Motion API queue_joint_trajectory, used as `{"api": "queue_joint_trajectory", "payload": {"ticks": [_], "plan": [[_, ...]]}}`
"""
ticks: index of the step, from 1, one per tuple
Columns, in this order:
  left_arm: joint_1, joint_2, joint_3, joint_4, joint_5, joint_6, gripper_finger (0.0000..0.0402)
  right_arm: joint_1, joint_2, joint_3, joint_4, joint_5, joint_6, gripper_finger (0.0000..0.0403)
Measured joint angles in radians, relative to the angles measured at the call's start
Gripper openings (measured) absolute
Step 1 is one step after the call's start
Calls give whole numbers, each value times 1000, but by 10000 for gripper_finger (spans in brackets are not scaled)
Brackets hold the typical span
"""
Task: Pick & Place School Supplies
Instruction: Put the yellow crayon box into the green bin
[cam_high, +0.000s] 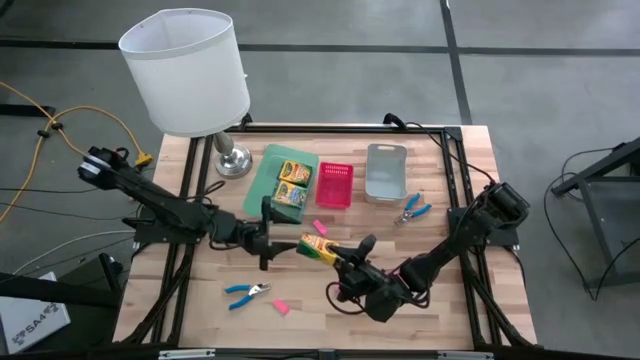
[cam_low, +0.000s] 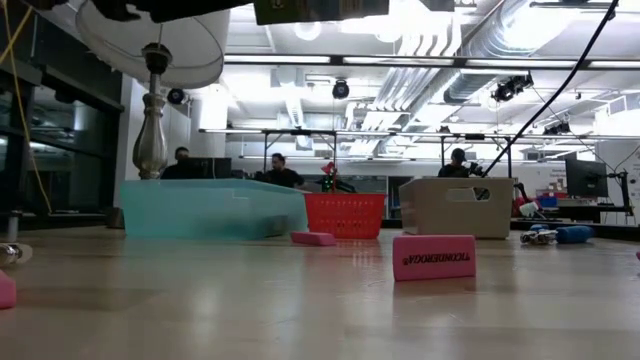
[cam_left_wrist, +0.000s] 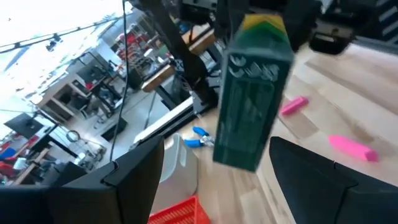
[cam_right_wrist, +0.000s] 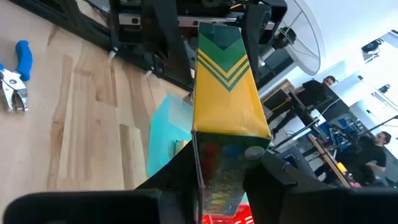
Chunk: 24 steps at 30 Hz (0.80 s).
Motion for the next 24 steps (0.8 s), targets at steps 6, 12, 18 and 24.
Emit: {"api": "queue_joint_trajectory", "payload": {"ticks": [6, 12, 18, 24], "plan": [[24, 2, 0, 12, 88, -77, 284, -9, 0, 0, -1, -30, 0, 91], [47, 2, 0, 14, 175, -127, 284, -31, 0, 0, -1, -45, 0, 91], [51, 2, 0, 16, 196, -136, 284, -58, 0, 0, 0, -89, -1, 91], [51, 2, 0, 16, 197, -140, 284, -74, 0, 0, 9, -99, -12, 91]]}}
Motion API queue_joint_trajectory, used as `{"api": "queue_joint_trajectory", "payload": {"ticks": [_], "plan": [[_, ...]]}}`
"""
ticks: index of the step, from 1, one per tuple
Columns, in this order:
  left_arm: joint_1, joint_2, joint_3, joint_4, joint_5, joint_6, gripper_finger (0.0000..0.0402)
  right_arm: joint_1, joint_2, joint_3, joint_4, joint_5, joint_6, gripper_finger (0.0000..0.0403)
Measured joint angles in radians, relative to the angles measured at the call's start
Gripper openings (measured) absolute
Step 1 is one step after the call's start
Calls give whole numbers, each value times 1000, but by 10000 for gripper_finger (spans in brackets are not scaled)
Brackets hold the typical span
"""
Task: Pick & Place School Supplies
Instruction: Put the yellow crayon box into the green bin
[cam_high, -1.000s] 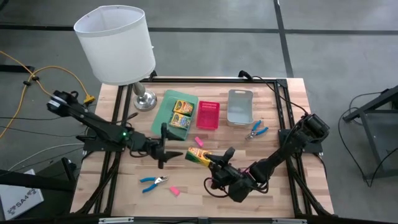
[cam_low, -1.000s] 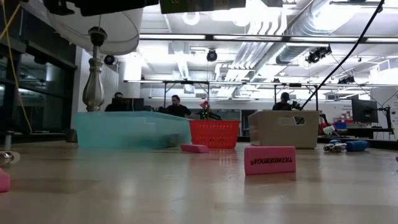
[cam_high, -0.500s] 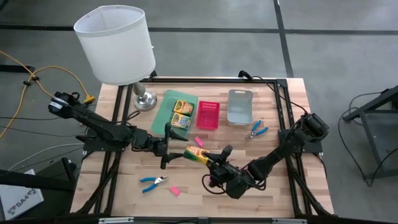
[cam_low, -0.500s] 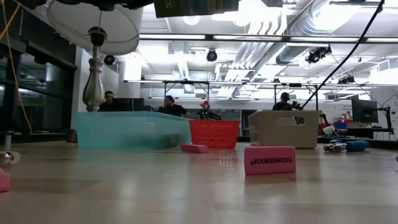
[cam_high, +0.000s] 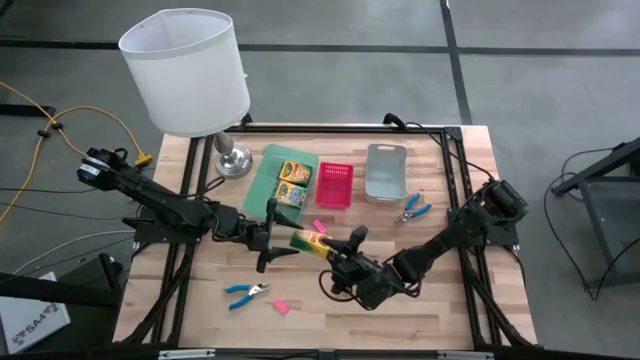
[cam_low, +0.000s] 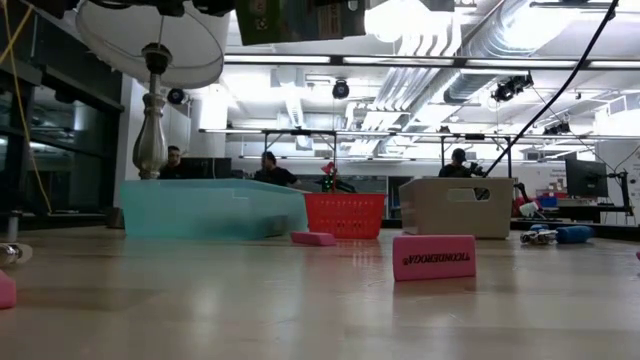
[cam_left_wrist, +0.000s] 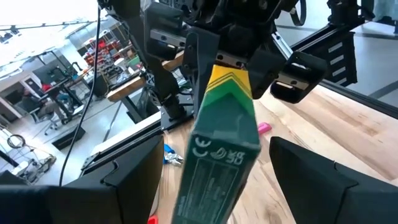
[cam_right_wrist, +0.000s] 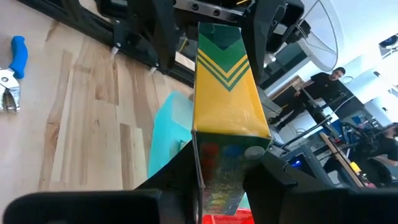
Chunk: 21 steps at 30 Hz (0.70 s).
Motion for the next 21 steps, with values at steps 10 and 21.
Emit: {"api": "queue_joint_trajectory", "payload": {"ticks": [10, 21], "plan": [[0, 0, 0, -1, -21, -11, 237, 0, 0, 0, 65, -4, -67, 91], [0, -1, 0, -2, -23, -6, 150, 0, 0, 0, 65, -7, -61, 91]]}}
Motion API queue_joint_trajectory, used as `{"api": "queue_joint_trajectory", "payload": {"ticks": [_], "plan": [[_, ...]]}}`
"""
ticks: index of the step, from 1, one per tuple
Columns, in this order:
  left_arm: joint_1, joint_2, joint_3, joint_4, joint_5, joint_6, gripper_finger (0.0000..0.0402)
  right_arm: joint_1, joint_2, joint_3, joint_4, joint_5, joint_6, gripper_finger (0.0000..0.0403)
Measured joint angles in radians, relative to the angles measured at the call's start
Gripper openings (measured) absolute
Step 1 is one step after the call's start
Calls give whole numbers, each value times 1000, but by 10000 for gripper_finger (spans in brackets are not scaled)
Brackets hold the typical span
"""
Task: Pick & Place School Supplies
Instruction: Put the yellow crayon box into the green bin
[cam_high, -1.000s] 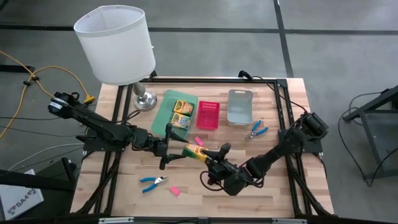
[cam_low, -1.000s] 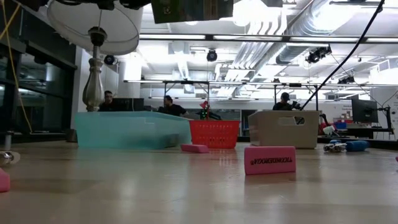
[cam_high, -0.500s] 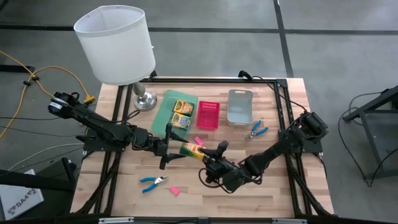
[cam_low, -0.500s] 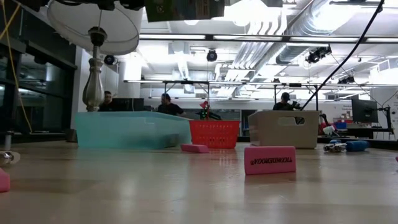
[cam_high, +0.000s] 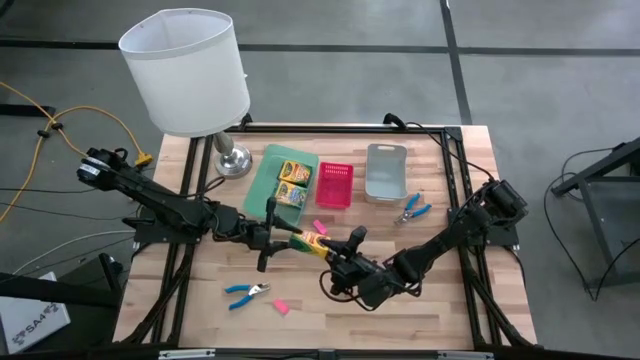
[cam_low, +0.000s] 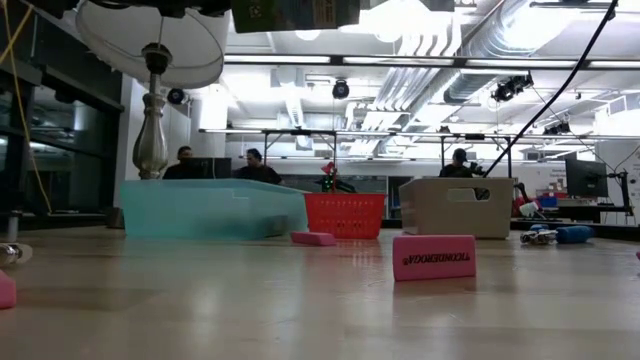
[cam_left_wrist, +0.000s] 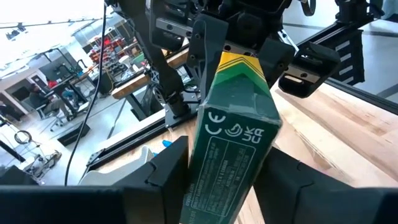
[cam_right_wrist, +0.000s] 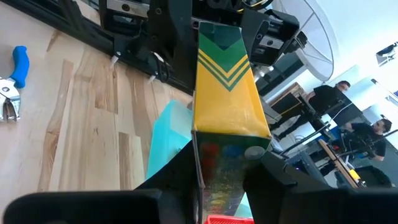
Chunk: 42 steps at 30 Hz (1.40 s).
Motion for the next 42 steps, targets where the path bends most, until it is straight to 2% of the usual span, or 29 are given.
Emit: {"api": "queue_joint_trajectory", "payload": {"ticks": [15, 31, 36, 42], "plan": [[0, 0, 0, -2, 1, 17, 138, 0, 0, 0, 0, -18, 0, 96], [0, 0, 0, -2, -4, 14, 137, 0, 0, 0, 1, -6, -8, 194], [0, 0, -1, -3, -60, 15, 137, 6, 0, 0, 10, 39, -26, 211], [-1, 0, -1, -41, -115, 42, 134, 30, 0, 0, 126, 65, -147, 216]]}}
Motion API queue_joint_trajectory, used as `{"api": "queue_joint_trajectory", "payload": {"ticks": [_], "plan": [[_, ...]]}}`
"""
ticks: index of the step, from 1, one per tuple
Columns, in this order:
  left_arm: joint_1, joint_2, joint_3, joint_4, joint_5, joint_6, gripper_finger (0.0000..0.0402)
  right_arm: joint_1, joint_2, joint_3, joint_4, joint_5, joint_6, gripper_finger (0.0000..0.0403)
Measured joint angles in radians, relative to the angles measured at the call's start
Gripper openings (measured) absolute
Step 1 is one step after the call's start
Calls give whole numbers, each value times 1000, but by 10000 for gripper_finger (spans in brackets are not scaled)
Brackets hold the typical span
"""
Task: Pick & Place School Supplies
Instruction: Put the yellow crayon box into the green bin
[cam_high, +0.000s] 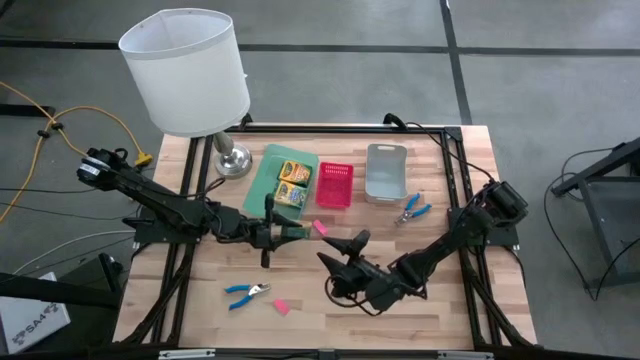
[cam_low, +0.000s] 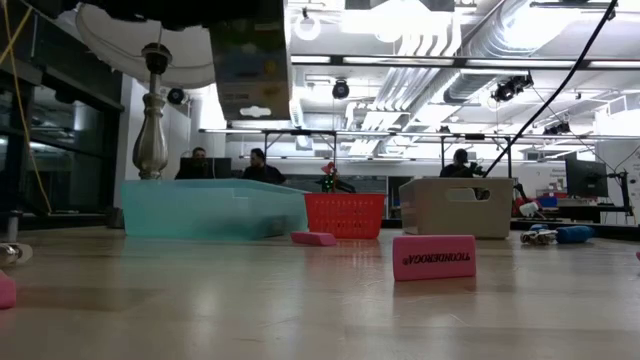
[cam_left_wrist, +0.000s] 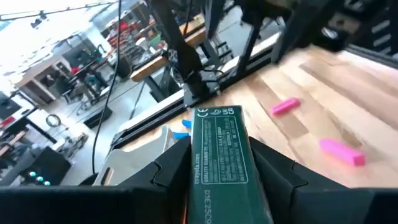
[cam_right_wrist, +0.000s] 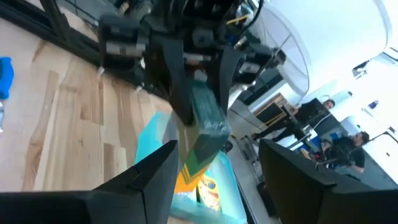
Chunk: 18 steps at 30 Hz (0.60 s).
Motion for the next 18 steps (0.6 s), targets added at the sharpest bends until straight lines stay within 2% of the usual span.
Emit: {"api": "queue_joint_trajectory", "payload": {"ticks": [6, 12, 18], "plan": [[-1, 0, 0, -21, -119, 96, 100, 17, 0, 0, 61, 11, -42, 216], [-1, 0, 0, -45, -200, 236, 116, 21, 0, 0, 60, 46, -42, 216], [0, 0, 0, -151, -271, 253, 113, 21, 0, 0, 61, 49, -42, 216]]}}
